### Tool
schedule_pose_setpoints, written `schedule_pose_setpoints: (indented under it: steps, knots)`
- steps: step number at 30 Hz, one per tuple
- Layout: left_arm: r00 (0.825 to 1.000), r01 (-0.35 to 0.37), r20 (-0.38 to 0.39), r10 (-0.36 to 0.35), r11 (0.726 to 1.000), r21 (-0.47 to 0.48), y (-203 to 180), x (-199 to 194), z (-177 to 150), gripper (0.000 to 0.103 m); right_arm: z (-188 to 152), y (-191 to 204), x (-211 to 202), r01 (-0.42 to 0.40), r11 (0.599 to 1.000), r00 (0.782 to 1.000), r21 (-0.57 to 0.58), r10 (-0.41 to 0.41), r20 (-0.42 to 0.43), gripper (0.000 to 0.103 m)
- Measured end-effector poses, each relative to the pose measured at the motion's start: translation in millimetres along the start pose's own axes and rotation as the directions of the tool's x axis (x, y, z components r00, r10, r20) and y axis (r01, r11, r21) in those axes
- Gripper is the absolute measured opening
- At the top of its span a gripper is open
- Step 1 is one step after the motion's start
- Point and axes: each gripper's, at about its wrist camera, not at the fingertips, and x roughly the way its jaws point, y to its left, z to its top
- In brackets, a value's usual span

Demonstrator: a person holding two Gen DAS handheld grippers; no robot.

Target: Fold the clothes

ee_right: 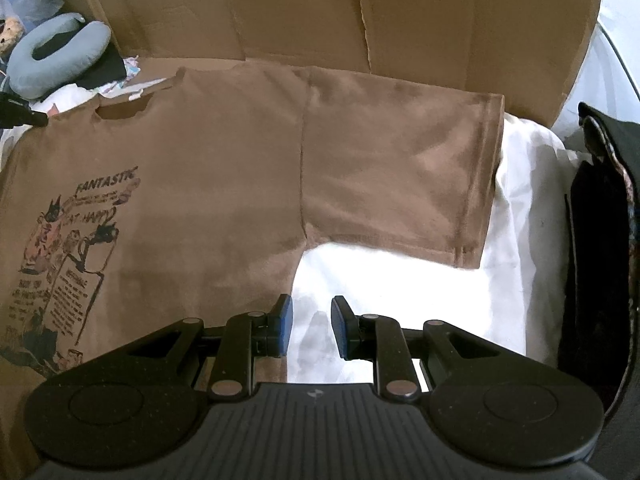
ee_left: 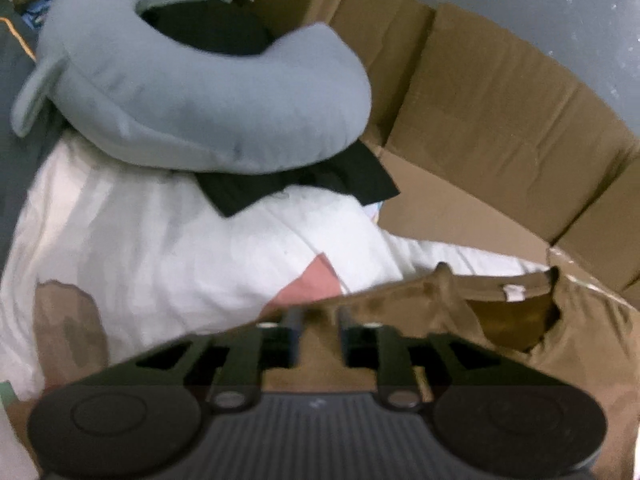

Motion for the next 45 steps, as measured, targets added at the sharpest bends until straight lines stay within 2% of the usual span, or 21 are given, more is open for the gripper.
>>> schedule_pose_setpoints:
  steps: [7, 15, 18, 21, 24, 27, 30, 32, 33, 34, 36, 39, 42, 45]
  knots:
    - [0.999, -0.046, -0.004, 0.046, 0.999, 0.003, 48, -59, -12, 0.034, 10, 8, 2, -0.031, 1.0, 0.999, -0.007, 0.031, 0.009, 0.028]
    - [0.99, -0.138, -0.039, 0.134, 0.982, -0.125, 119, -104, -39, 0.037, 17, 13, 5, -0.045, 0.999, 0.999, -0.028, 0.045, 0.006, 0.028]
    - [0.987, -0.153, -0.07, 0.142, 0.97, -0.191, 136, -107, -53, 0.038, 21, 16, 6, -0.051, 0.998, 0.999, -0.04, 0.051, 0.002, 0.028]
    - [0.986, -0.141, -0.119, 0.115, 0.96, -0.243, 148, -103, -70, 0.046, 25, 19, 6, -0.053, 0.998, 0.999, -0.046, 0.053, 0.003, 0.029]
    - [0.978, -0.162, -0.174, 0.116, 0.948, -0.275, 155, -93, -88, 0.048, 26, 22, 9, -0.056, 0.997, 0.998, -0.048, 0.055, -0.002, 0.029]
    - [0.973, -0.144, -0.219, 0.07, 0.928, -0.343, 164, -84, -105, 0.051, 23, 24, 12, -0.059, 0.997, 0.998, -0.058, 0.058, -0.015, 0.029]
    - [0.965, -0.16, -0.251, 0.073, 0.924, -0.346, 164, -77, -119, 0.052, 18, 23, 12, -0.057, 0.997, 0.998, -0.06, 0.055, -0.026, 0.029]
    - [0.959, -0.175, -0.271, 0.085, 0.928, -0.329, 164, -73, -126, 0.048, 16, 22, 12, -0.053, 0.997, 0.998, -0.058, 0.051, -0.03, 0.029]
    - [0.956, -0.182, -0.28, 0.09, 0.93, -0.321, 164, -71, -130, 0.037, 16, 21, 11, -0.051, 0.997, 0.998, -0.057, 0.049, -0.031, 0.029]
    - [0.954, -0.188, -0.285, 0.095, 0.929, -0.32, 165, -70, -133, 0.02, 15, 21, 10, -0.049, 0.997, 0.998, -0.056, 0.047, -0.03, 0.029]
    - [0.952, -0.201, -0.289, 0.106, 0.925, -0.324, 170, -70, -138, 0.006, 15, 19, 9, -0.044, 0.998, 0.999, -0.054, 0.043, -0.03, 0.029]
    - [0.939, -0.258, -0.301, 0.165, 0.919, -0.299, 178, -69, -143, 0.001, 16, 18, 7, -0.039, 0.998, 0.999, -0.053, 0.038, -0.028, 0.029]
    - [0.927, -0.314, -0.308, 0.216, 0.894, -0.32, 190, -74, -150, 0.001, 15, 15, 7, -0.037, 0.998, 0.999, -0.051, 0.035, -0.031, 0.029]
    - [0.939, -0.309, -0.26, 0.227, 0.886, -0.345, 194, -90, -149, 0.004, 13, 13, 6, -0.035, 0.998, 0.999, -0.051, 0.033, -0.034, 0.029]
